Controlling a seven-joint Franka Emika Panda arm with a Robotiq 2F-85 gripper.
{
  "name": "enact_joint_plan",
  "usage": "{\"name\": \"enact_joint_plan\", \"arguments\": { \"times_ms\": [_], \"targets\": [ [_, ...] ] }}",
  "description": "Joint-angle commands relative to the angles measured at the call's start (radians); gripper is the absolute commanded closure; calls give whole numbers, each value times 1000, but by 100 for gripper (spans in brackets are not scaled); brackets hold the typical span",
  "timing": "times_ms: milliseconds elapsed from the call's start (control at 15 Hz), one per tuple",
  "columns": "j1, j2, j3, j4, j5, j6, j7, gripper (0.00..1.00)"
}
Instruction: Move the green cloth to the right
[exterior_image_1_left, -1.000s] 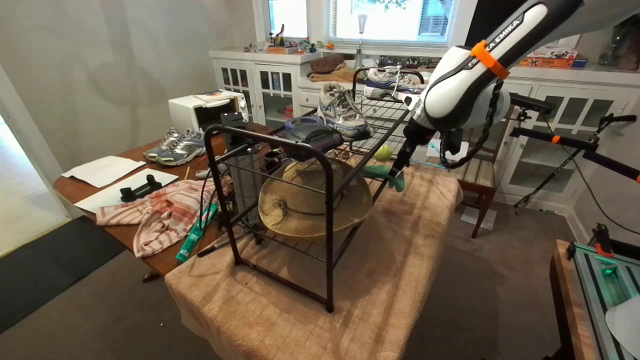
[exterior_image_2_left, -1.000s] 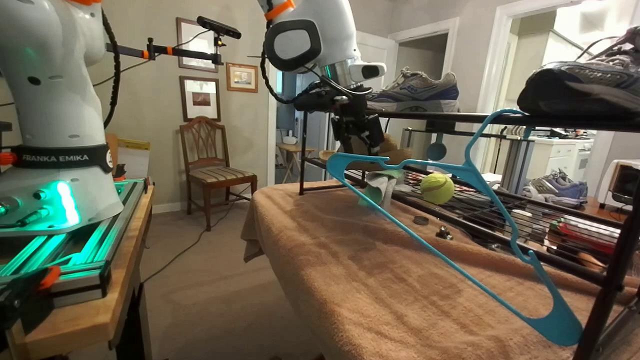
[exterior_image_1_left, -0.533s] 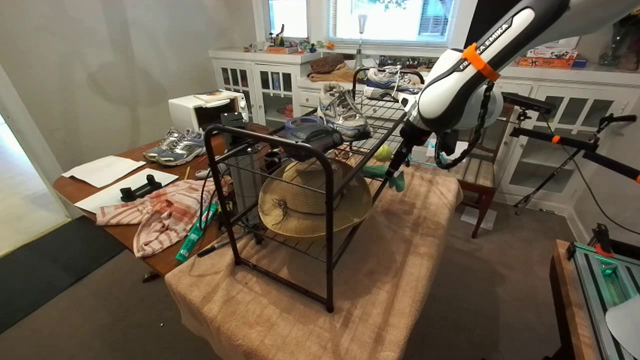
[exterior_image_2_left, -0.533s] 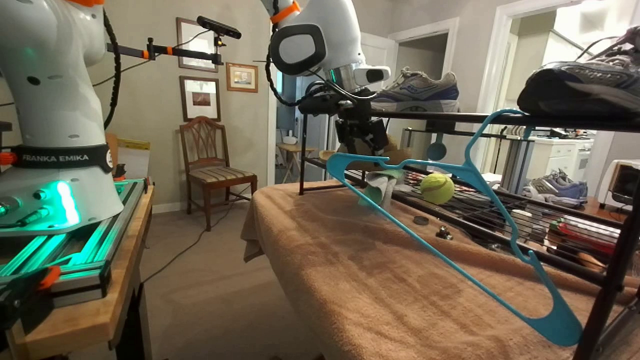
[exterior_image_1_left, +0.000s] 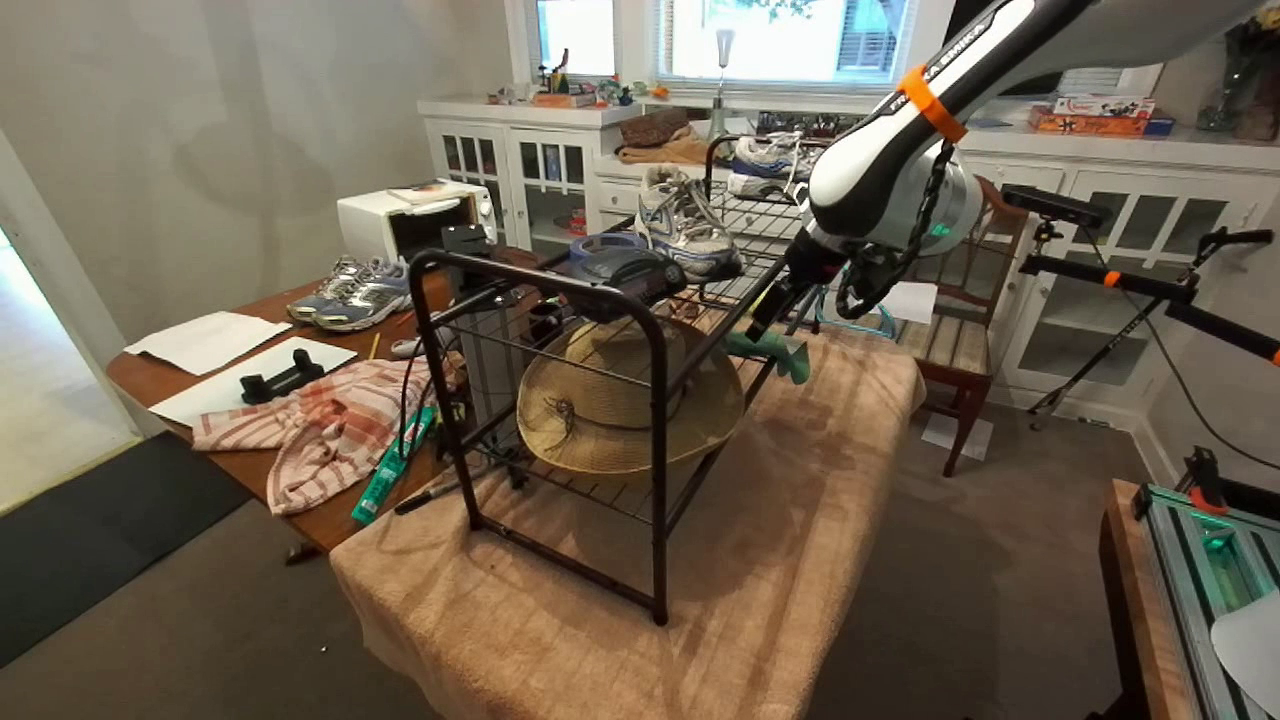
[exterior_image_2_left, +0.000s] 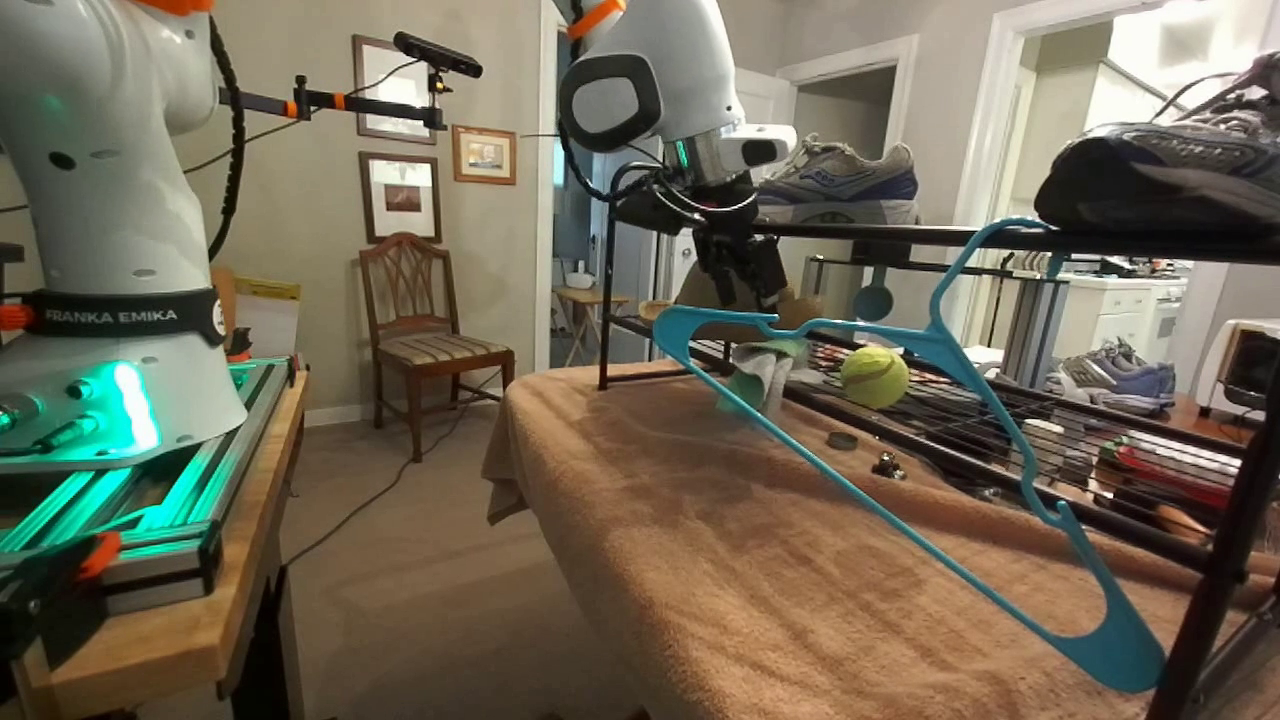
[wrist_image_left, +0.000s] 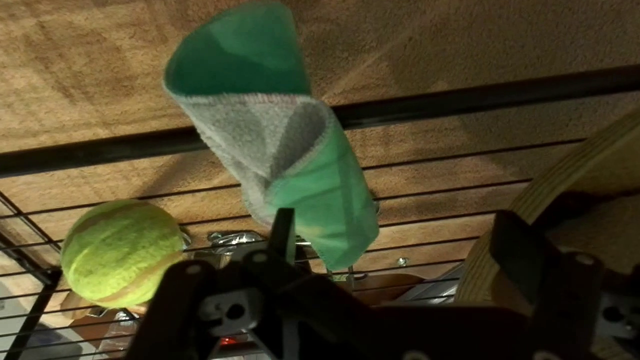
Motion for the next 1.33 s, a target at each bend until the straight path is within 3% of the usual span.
{"name": "enact_joint_plan", "arguments": {
  "times_ms": [0,533,600,667,933,1133,1267],
  "targets": [
    [-15,60,-2,31,15,21,-1,0],
    [-76,113,49,71,81,49,-49,0],
    [-83,116,56,74,88,53,-55,23],
    [-90,119,64,76,94,54,-60,26],
    [-126,129,104,87,131,65,-100,56],
    [-153,123,137,85,160,74,-136,61],
    [-168,114,157,80,176,81,-159,55]
  ]
}}
